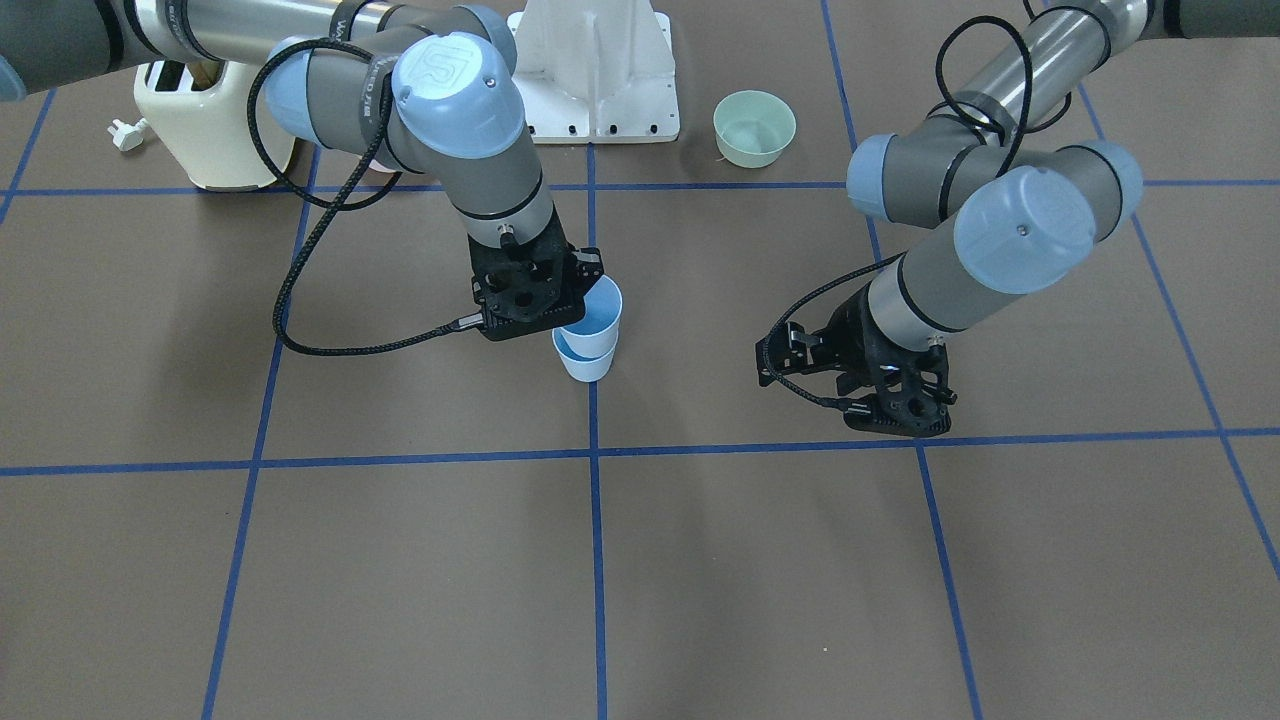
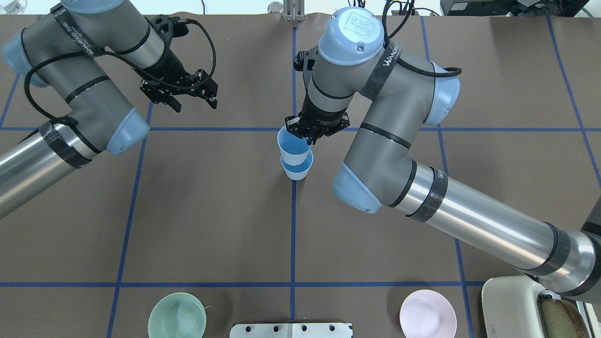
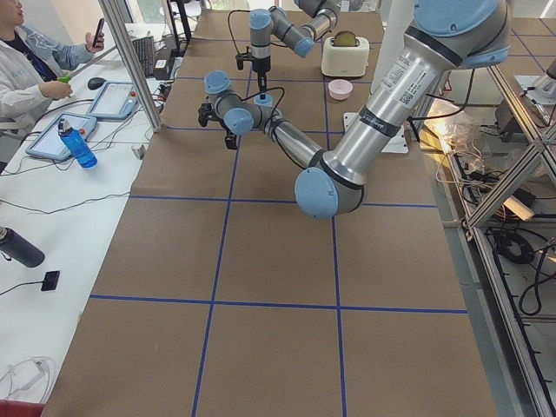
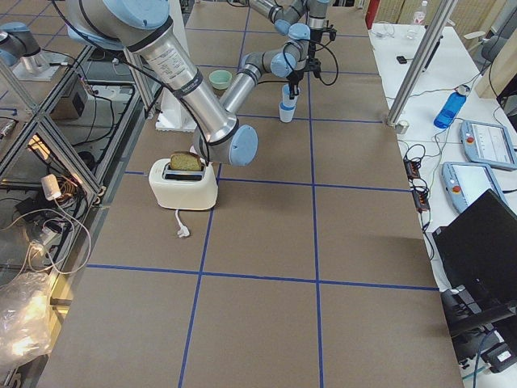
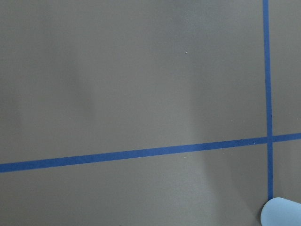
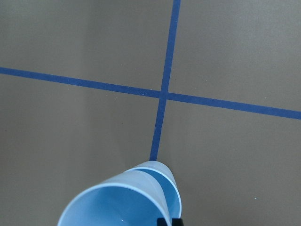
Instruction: Stack blue cups with both arms
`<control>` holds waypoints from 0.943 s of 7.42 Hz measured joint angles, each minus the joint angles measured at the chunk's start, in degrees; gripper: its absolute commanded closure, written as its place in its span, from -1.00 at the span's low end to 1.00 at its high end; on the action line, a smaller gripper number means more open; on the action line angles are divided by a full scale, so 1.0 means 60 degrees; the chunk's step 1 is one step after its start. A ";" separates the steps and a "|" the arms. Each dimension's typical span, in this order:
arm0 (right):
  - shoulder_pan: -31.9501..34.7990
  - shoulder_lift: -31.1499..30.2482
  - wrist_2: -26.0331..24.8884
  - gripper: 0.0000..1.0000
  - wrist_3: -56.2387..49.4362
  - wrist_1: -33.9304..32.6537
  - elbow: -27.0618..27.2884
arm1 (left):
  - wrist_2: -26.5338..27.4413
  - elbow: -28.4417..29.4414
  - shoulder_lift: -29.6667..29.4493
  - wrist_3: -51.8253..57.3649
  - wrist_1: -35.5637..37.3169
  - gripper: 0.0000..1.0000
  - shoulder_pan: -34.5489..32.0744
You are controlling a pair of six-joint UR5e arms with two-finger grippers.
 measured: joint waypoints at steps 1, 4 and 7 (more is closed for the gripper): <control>0.0000 -0.0008 0.0002 -0.25 -0.0023 0.0001 -0.0009 | -0.0002 0.0000 -0.0002 0.0002 -0.0003 -0.94 0.0000; -0.0008 -0.0013 0.0014 -1.00 -0.0048 0.0002 -0.0012 | 0.0006 0.0000 0.0007 0.0004 -0.0014 -0.94 0.0000; 0.0281 -0.0128 -0.0002 -1.00 -0.0005 0.0059 0.0381 | -0.0077 -0.0072 0.0047 0.0051 0.0002 -0.98 -0.0172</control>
